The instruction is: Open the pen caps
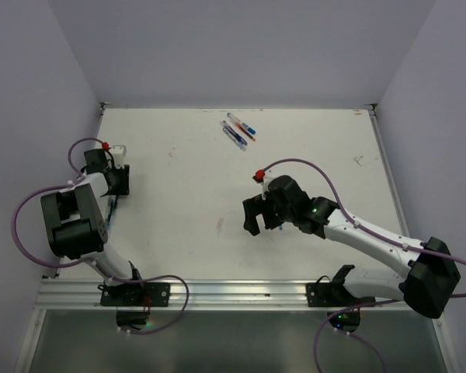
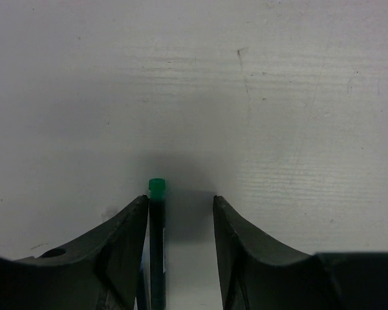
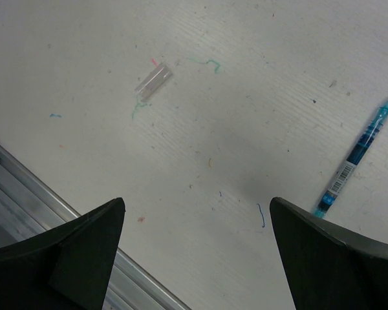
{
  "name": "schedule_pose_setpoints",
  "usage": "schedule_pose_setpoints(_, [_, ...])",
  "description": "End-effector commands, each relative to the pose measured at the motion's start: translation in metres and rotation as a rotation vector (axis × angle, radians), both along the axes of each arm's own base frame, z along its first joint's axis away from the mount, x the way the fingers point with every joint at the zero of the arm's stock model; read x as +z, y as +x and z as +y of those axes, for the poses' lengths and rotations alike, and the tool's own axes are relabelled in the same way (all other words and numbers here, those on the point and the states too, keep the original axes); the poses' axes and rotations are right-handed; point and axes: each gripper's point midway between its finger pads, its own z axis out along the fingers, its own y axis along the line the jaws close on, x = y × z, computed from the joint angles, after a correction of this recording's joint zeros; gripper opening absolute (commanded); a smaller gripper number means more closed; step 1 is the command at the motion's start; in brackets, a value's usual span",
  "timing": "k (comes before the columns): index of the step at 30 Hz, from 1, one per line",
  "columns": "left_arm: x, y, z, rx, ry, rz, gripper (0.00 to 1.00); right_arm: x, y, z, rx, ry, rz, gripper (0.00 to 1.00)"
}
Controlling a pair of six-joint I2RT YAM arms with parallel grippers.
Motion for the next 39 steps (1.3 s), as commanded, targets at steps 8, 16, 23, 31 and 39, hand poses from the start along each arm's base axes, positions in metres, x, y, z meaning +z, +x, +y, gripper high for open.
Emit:
schedule_pose_setpoints(8, [-0.002,0.004,0.013,-0.005,-0.014,-0.006,0.45,0.009,0.003,0.001,-0.005,0.022,-0.042,0.99])
schedule_pose_setpoints(16, [-0.008,0.000,0.011,-0.015,-0.020,0.017,0.28,0.011,0.004,0.000,-0.013,0.023,-0.051,0.99])
schedule_pose_setpoints(23, [-0.007,0.005,0.001,-0.041,-0.082,0.011,0.00,0.012,0.008,-0.004,-0.036,0.013,-0.069,0.99])
schedule_pose_setpoints(31, [0.046,0.032,-0.044,-0.124,-0.177,-0.151,0.00,0.005,0.017,-0.019,-0.121,-0.067,-0.075,0.99])
schedule_pose_setpoints(39, [0.157,0.029,-0.168,-0.331,-0.527,-0.495,0.00,0.008,0.022,-0.024,-0.141,-0.118,-0.075,0.99])
